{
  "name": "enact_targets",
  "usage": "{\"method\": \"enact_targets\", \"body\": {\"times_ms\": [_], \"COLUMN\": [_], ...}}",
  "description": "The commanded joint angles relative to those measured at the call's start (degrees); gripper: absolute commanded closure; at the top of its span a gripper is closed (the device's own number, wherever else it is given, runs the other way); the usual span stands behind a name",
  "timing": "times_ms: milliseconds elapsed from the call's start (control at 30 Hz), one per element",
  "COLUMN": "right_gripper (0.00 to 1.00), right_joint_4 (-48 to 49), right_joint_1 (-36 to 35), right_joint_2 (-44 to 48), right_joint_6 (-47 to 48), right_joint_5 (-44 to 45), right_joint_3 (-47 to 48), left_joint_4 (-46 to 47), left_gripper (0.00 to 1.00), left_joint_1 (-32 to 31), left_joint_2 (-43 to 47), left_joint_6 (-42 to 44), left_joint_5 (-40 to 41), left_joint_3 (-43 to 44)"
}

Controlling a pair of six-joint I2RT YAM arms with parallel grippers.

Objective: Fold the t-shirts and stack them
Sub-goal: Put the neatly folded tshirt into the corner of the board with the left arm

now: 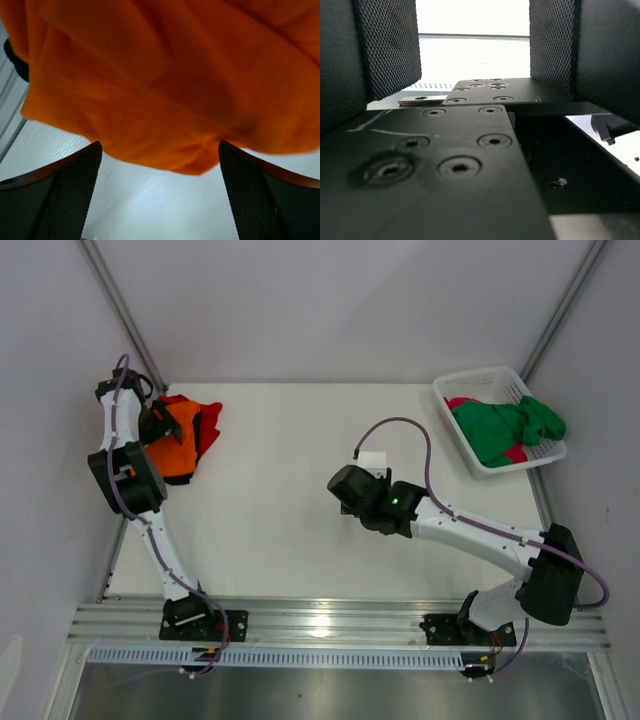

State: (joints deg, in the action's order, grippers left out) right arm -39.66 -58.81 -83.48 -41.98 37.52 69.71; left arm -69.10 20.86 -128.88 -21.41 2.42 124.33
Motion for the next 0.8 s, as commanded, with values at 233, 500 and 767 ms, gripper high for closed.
{"method": "enact_targets", "body": {"times_ms": [233,500,767], "right_gripper": [0.41,0.41,0.41], "right_joint_4": [-7.7,-10.8,-10.8], "right_joint_1": [-0.5,-0.9,-1.3], "right_joint_2": [7.4,9.4,8.7], "right_joint_6": [-5.7,-6.9,-6.7], "right_joint_5": [3.8,5.0,4.7], "right_joint_3": [-1.9,-1.7,-0.5], "left_joint_4": [0.6,3.1,2.0], "left_gripper": [0.0,0.01,0.01], "left_joint_1": [0.1,0.1,0.8], "left_joint_2": [-6.6,-8.2,-11.6], "left_joint_6": [0.8,0.6,0.8], "left_joint_5": [1.3,1.3,0.5], "left_joint_3": [6.4,1.5,2.8]}}
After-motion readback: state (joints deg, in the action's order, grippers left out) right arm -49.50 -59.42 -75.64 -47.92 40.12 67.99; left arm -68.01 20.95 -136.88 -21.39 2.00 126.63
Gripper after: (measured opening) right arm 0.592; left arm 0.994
